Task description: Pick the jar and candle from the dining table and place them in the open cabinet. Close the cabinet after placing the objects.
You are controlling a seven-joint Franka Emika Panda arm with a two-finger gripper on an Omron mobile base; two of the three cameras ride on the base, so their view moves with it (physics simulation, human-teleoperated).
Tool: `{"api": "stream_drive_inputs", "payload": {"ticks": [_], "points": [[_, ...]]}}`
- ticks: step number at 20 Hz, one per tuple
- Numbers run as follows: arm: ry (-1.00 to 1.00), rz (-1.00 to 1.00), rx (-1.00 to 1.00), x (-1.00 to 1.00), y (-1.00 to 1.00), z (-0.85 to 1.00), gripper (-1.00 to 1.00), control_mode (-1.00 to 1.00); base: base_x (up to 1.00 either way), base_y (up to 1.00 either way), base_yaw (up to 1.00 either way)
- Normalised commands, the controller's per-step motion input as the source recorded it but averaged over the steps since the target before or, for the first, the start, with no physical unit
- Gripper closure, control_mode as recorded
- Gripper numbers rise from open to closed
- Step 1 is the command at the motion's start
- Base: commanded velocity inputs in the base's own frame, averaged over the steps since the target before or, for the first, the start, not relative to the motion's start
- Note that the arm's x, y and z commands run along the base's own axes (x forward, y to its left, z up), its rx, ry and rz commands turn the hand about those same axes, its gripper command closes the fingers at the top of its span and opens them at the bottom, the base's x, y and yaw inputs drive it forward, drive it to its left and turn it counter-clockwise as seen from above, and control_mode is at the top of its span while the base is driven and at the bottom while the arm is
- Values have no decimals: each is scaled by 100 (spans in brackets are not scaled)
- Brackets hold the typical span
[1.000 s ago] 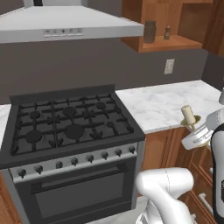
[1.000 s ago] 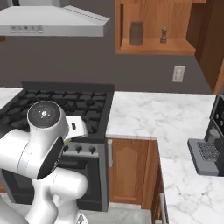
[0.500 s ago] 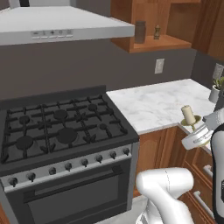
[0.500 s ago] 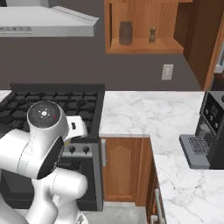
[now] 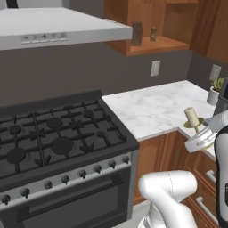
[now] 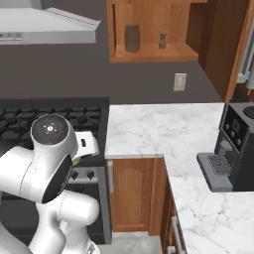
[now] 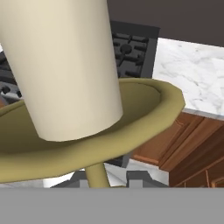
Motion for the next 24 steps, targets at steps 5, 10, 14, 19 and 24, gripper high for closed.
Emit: {"api": "stream_drive_inputs", "payload": {"ticks": [5,10,14,19,24], "points": [[0,0,0,0,0,0,100,100,10,-32,-3],[0,0,0,0,0,0,100,100,7,-38,0],[0,0,0,0,0,0,100,100,13,-36,0],[0,0,0,0,0,0,100,100,18,-30,0],[0,0,0,0,0,0,100,100,23,-26,0]]}}
